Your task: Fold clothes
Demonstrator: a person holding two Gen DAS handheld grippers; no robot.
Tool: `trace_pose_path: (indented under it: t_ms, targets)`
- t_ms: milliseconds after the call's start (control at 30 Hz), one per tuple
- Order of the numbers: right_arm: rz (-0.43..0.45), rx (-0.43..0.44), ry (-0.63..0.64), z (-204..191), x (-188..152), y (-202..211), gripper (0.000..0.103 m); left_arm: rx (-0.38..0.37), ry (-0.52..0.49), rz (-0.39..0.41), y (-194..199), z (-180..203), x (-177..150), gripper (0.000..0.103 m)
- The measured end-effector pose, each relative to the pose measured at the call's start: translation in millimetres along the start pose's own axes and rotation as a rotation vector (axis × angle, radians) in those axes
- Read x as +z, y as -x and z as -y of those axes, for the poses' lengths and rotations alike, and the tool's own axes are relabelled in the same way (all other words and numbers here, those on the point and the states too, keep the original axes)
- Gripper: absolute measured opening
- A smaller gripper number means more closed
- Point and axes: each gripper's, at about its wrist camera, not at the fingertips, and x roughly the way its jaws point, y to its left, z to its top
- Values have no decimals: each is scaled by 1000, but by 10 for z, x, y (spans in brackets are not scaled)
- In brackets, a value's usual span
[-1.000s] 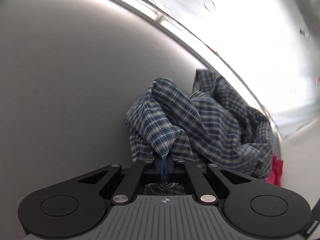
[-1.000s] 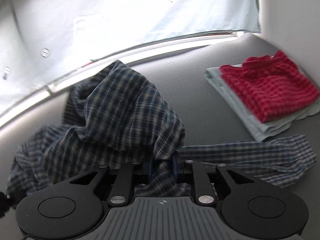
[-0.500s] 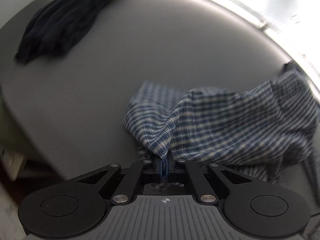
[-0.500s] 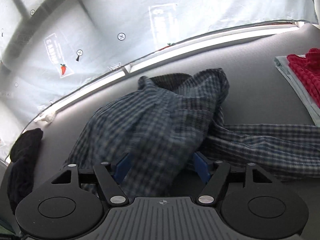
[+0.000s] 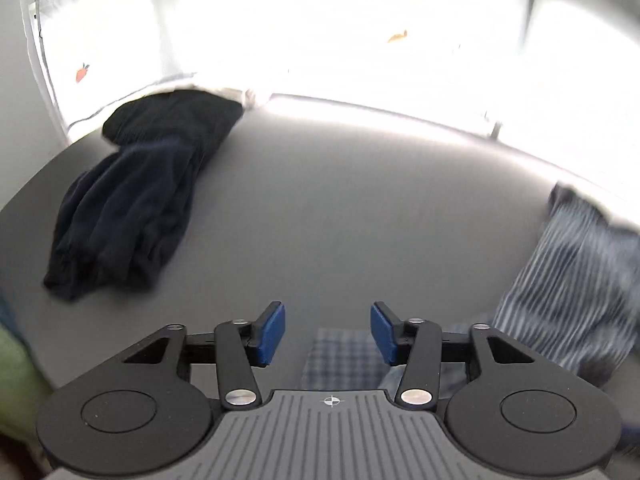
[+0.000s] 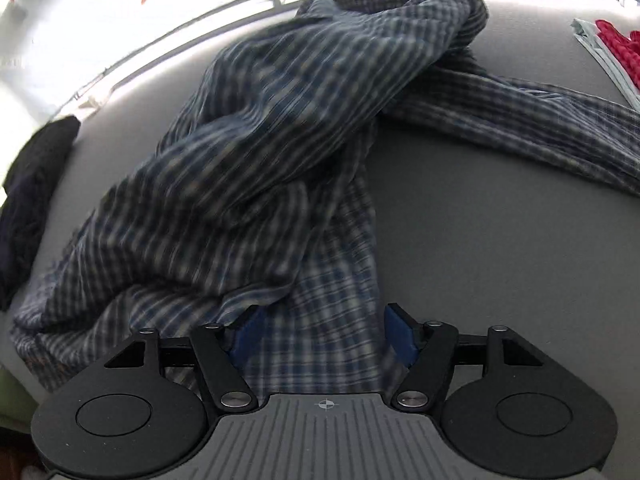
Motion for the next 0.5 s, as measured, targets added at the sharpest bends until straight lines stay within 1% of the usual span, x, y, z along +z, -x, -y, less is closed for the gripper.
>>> trace_pose_path:
  t_ms: [33,67,100,167,200,233,333,433,500]
  targets:
    - [21,-43,16,-42,-17,6,2,-33,8,-5,-45,29,24,64]
    - [27,-72,39,-94,-37,12,3,-69,-2,-34,-144,81,21,64]
    - [38,-94,6,-92,-58,66,3,-98,-13,-59,-231,129,18,64]
    - [65,-146,-58,-68,-112,207,3,-130,-30,-87,-386,228,-18,64]
    - [86,-189,-77,-43,-164,300,3,-142,-31,-98,-515,337,-107,64]
    - [107,-233,-96,-17,-218,395,3,-147,-43,-128,-643,441,-188,64]
    - [118,-346,-192,172,-474,720,3,-192,-53,-206,-856,586,-389,63]
    - [89,-477,-246,394,-712,966,3,-243,-63,-275,-1019,740,-610,63]
    - [60,-543,-282,573,-858,1052,3,-243,-89,-303,-1075,795,-746,63]
